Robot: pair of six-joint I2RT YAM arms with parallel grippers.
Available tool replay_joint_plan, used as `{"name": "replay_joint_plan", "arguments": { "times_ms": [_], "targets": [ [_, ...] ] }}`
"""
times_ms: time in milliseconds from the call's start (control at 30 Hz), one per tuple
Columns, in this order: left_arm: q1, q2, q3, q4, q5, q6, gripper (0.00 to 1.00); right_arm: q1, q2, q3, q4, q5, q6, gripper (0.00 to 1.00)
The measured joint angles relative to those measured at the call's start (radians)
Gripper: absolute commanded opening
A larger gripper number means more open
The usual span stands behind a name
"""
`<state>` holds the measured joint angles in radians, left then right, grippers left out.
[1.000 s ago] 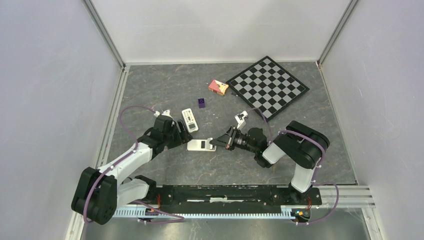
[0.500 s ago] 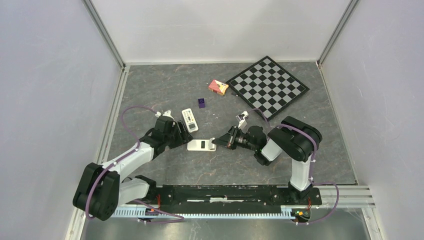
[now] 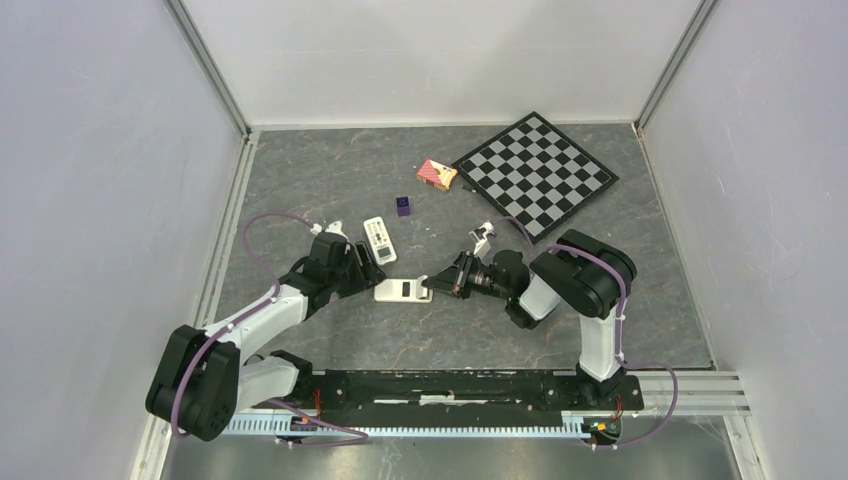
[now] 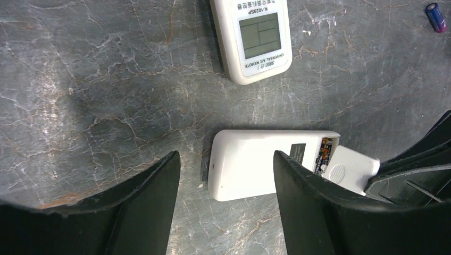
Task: Load the batteries into the remote control
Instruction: Load the battery cover into the remote control.
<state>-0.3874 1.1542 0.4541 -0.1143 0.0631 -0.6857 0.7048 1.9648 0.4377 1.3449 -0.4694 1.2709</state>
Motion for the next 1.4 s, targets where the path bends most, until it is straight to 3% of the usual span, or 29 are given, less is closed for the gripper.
{"name": "replay_joint_plan", "arguments": {
  "times_ms": [533,900,1400],
  "targets": [
    [0.000,0.022,0.000,0.015,0.000,0.000,0.71,-0.019,0.034,0.013,-0.014,-0.019,0.001,0.00],
    [0.000,0.054,-0.001,0.021,0.021,0.001,0.66,-0.020,0.062,0.030,-0.002,-0.043,0.045,0.01],
    [0.000,0.063,-0.003,0.043,0.025,0.001,0.67,-0.026,0.035,0.016,-0.129,-0.029,0.016,0.31]
  ]
}}
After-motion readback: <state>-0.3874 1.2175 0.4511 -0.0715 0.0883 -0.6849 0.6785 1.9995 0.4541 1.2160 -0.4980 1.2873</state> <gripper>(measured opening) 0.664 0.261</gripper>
